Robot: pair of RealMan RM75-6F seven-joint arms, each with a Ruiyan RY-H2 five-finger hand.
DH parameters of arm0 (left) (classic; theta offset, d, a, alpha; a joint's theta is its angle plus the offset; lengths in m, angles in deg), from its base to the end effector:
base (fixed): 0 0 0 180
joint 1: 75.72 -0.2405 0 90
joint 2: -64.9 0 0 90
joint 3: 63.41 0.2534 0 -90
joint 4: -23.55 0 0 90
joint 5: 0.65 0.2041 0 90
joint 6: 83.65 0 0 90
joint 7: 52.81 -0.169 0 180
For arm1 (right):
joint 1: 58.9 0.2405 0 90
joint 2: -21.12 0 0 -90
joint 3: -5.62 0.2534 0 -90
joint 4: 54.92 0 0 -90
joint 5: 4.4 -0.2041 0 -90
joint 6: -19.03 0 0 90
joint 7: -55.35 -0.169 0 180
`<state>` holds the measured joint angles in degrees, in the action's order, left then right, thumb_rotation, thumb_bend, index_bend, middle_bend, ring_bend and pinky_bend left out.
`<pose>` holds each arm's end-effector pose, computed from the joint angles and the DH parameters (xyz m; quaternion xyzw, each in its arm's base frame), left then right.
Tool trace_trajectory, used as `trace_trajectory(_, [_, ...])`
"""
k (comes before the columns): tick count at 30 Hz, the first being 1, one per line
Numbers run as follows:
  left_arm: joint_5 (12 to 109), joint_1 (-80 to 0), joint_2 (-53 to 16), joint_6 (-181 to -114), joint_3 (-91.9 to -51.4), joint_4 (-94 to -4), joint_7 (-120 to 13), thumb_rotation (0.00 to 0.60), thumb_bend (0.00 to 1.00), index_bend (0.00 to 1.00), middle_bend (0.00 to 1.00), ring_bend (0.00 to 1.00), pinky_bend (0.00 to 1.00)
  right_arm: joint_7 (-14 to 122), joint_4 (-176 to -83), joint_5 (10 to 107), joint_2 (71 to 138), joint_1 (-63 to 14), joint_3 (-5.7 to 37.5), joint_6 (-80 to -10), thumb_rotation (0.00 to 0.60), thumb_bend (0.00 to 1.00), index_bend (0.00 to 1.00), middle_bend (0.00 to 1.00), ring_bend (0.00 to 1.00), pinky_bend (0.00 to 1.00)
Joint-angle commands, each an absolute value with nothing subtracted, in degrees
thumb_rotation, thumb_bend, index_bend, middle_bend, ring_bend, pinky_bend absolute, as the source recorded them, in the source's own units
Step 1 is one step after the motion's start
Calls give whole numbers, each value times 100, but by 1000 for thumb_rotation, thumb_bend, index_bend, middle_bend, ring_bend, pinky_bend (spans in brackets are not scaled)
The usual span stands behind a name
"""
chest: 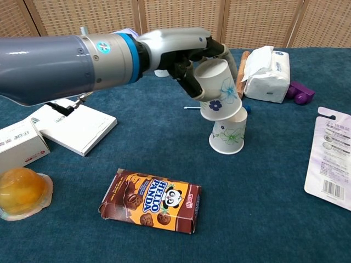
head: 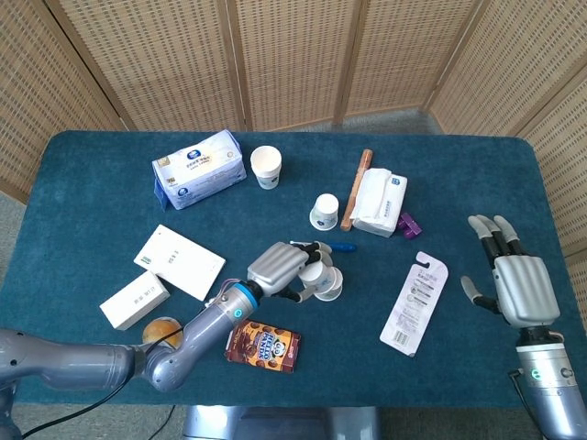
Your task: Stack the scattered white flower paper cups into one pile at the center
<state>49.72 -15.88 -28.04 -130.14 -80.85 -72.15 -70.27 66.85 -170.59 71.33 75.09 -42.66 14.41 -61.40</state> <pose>0.0196 0.3404 -0.0578 -0.7630 -0.4388 -0.4263 0.2088 -0.2059 -0.2623 0.1906 0.5988 -0.3757 0.4345 0.5582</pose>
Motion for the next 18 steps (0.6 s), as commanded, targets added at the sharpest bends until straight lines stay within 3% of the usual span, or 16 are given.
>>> trace_trajectory(1, [4866,-1475,-2899,-13001,-8088,-7130,-7078,600,444,280,206,280,503,6605,-17048,7165,7487,-4303,1446,-6156,600,364,24,120,0,431])
trace_trajectory(12, [4573,-1182,-3126,-13019,-8067,-6893,-7154,600,443,268,188,253,479,6358,-17008,7245,7404,-4394,1470,-6159,600,367,23,120,0,431])
trace_trajectory(18, [4451,-1057,-3233,-13095,-8134,-6723,-7161,600,439,209,141,214,453,6316,-16980,7220,7402,-4388,1497,-6098,600,367,23,120,0,430])
